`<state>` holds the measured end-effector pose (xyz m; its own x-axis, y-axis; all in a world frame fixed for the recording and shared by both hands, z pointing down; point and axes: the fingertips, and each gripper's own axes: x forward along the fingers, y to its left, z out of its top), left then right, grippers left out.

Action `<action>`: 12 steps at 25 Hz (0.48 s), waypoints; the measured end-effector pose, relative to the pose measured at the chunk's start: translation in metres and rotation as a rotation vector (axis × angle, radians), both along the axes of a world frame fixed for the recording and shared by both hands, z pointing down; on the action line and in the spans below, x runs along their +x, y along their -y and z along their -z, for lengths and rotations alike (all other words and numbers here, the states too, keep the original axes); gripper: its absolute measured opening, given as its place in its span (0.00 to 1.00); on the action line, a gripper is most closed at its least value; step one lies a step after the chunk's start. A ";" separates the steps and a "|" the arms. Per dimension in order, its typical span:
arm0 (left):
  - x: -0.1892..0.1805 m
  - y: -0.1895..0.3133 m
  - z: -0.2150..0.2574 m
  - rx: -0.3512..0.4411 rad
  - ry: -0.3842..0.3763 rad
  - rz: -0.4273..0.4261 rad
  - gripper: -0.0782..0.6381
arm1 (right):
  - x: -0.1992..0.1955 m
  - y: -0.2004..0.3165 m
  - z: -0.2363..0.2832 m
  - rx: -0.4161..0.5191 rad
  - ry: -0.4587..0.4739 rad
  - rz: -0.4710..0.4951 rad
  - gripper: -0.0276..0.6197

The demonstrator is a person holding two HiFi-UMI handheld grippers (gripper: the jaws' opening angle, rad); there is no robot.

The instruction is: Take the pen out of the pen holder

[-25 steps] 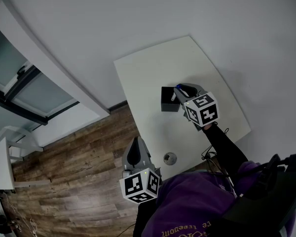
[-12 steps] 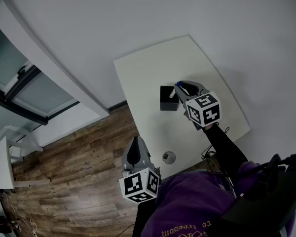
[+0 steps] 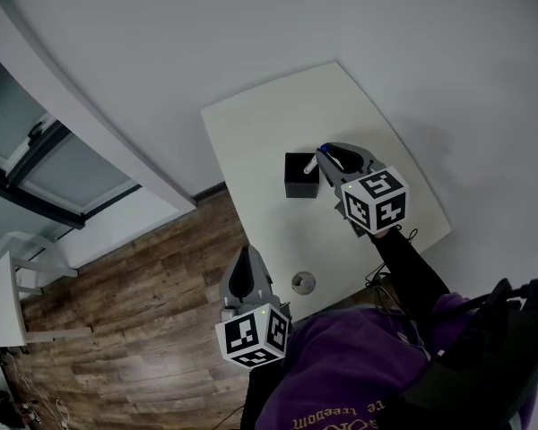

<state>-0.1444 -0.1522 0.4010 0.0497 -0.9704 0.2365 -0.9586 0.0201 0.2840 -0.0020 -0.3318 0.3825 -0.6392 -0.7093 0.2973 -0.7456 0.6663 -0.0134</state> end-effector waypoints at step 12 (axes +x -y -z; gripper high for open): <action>0.006 0.000 0.008 0.011 0.016 -0.020 0.12 | 0.003 -0.018 0.025 0.039 0.039 0.012 0.16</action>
